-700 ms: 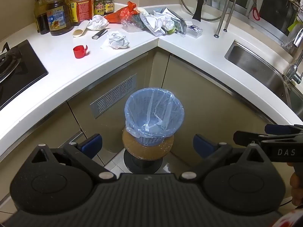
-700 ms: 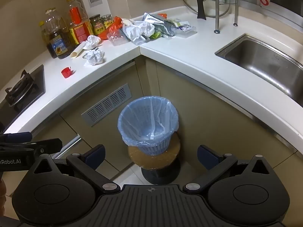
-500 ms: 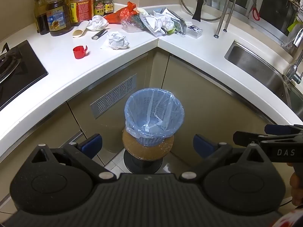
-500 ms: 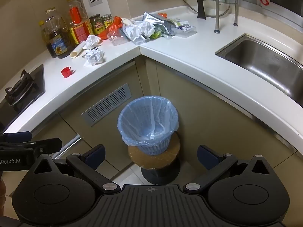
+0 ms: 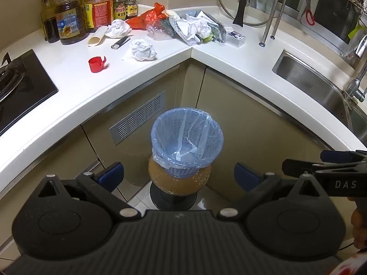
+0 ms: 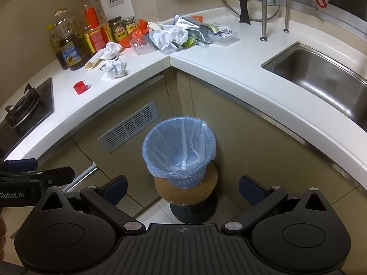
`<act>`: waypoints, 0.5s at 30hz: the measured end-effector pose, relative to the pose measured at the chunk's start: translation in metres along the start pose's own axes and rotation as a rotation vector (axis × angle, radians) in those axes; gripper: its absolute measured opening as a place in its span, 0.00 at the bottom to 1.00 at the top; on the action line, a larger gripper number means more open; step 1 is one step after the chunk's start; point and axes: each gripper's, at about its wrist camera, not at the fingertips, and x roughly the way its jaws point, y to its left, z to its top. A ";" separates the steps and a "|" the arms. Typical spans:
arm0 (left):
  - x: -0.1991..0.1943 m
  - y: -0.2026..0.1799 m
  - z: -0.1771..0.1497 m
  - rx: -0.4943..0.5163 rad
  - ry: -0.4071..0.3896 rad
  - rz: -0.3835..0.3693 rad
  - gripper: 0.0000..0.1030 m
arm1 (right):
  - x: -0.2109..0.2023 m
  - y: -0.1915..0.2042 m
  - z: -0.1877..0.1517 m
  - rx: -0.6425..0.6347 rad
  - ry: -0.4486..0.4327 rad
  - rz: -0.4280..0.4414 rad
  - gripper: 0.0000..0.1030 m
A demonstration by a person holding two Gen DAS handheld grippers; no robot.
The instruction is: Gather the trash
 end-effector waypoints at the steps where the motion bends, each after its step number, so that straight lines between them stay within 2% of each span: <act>1: 0.000 0.000 0.000 0.000 -0.001 -0.001 0.99 | 0.001 0.000 0.000 -0.001 0.000 0.000 1.00; 15: -0.002 0.004 -0.001 -0.001 0.000 0.000 0.99 | -0.001 0.000 0.002 -0.002 0.003 -0.003 1.00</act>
